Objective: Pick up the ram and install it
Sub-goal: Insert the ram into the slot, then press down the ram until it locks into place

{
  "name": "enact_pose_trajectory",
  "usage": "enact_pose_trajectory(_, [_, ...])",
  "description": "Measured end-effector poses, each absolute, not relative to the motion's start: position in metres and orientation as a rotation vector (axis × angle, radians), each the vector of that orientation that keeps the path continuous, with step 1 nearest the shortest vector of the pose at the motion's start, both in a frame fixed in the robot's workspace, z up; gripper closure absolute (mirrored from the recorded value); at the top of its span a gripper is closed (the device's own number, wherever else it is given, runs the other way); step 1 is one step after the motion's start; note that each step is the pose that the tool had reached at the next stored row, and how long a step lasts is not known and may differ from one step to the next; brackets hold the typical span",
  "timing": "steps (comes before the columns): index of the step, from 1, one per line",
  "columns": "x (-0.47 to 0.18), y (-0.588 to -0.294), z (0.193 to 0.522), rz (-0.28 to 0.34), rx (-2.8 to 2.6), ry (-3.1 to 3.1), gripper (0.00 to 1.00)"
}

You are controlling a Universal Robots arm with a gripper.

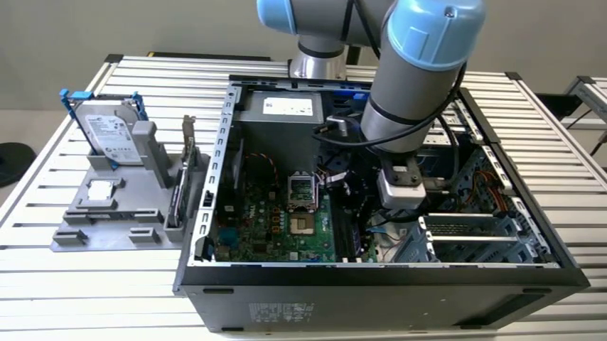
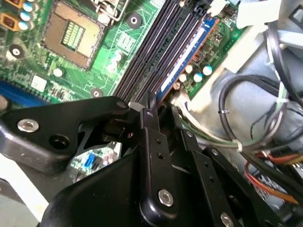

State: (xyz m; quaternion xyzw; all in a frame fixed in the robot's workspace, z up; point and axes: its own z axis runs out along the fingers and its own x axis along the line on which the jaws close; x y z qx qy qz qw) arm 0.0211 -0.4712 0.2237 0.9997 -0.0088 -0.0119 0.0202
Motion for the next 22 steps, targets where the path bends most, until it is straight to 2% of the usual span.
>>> enact_pose_trajectory(5, [0.021,-0.471,0.244,-0.037,3.101,-0.027,0.00])
enact_pose_trajectory(8, [0.021,-0.471,0.245,-0.037,3.101,-0.027,0.00])
enact_pose_trajectory(9, [0.021,-0.471,0.245,-0.037,3.101,-0.027,1.00])
enact_pose_trajectory(22, [0.021,-0.471,0.245,-0.037,3.101,-0.027,1.00])
